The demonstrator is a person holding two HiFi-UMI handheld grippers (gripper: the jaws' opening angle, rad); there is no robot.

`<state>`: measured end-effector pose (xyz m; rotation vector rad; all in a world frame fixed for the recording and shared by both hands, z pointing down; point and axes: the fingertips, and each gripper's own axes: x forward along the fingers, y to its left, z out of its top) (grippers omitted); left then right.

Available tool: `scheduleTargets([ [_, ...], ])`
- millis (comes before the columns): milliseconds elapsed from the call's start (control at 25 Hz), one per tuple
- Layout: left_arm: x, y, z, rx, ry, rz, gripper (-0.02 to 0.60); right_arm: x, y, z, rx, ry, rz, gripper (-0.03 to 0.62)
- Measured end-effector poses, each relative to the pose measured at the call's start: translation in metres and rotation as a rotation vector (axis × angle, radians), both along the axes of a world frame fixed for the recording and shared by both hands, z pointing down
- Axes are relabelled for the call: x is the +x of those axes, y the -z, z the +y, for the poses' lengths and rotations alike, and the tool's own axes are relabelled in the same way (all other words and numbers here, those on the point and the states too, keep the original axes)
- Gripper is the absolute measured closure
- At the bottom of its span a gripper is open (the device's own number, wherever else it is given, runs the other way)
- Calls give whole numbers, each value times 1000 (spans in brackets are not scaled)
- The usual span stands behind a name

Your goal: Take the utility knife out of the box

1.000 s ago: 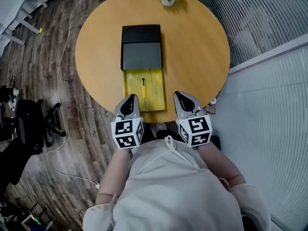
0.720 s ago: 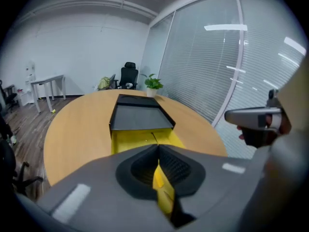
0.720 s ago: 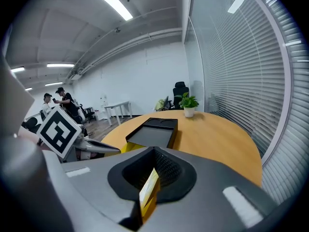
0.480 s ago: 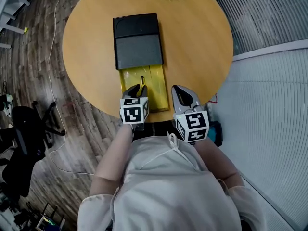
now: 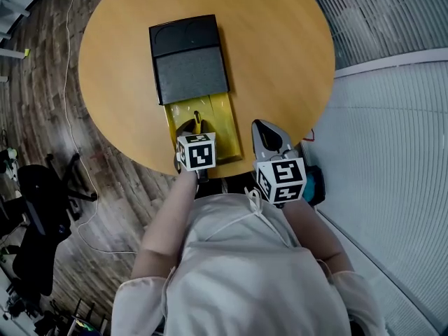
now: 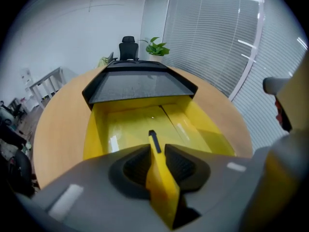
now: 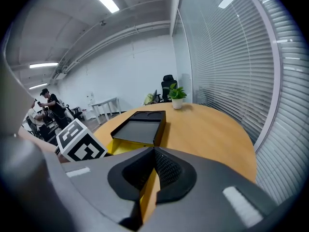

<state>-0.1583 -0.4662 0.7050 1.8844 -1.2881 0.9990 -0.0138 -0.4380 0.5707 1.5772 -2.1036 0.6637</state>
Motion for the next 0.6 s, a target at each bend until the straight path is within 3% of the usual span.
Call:
scheduleTargets([
  [120, -3, 0, 0, 5, 14, -11, 512, -1, 2, -1, 6, -6, -10, 594],
  [320, -2, 0, 3, -2, -37, -13, 514, -4, 5, 1, 14, -1, -16, 594],
  [440, 0, 2, 5, -25, -49, 26, 514, -2, 7, 1, 17, -4, -19, 594],
  [600, 5, 36, 4, 43, -52, 74, 514, -2, 20, 3, 34, 11, -15, 594],
])
